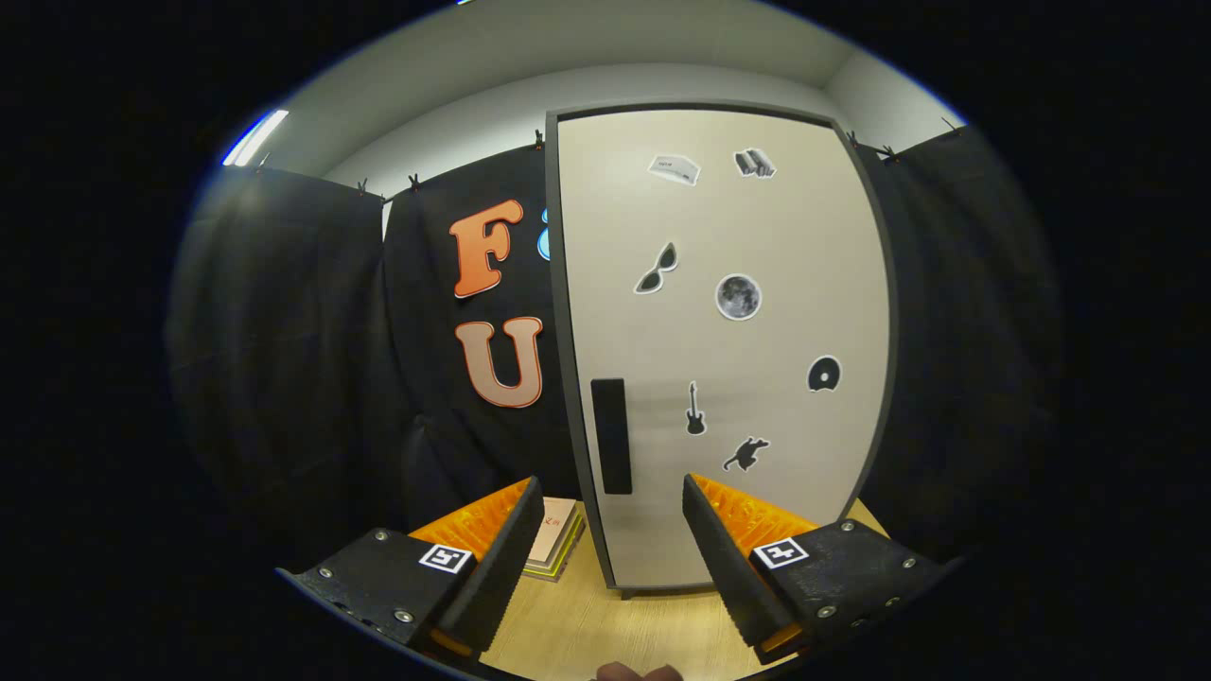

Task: Open the shoe cabinet door, grab the shoes and put them into the shoe cabinet, then close the shoe cabinet door.

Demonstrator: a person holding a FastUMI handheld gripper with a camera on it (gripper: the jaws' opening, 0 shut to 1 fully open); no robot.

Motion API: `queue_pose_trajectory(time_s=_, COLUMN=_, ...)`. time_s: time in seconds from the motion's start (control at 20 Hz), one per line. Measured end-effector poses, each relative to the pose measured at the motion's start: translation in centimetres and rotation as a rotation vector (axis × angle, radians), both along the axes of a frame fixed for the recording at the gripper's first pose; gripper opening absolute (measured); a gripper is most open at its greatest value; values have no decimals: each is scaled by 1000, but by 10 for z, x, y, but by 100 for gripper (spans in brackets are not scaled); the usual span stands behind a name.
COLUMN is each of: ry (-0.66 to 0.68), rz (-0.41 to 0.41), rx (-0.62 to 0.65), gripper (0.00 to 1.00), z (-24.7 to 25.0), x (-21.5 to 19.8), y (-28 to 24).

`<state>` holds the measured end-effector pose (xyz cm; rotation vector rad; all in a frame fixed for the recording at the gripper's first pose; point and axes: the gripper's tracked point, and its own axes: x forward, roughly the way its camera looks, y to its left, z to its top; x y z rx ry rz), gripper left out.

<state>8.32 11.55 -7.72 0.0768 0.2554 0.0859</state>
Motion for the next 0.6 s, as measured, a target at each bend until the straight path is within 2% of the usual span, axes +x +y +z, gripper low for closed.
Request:
queue_pose_trajectory(time_s=0.2, ry=-6, rz=-35, rx=-5, gripper=93, z=24, x=-56, y=-20)
queue_pose_trajectory(time_s=0.4, ry=-50, rz=-118, rx=-31, gripper=93, z=45, x=-93, y=-55)
queue_pose_trajectory(time_s=0.6, ry=-106, rz=-119, rx=-42, gripper=93, z=71, x=-136, y=-72)
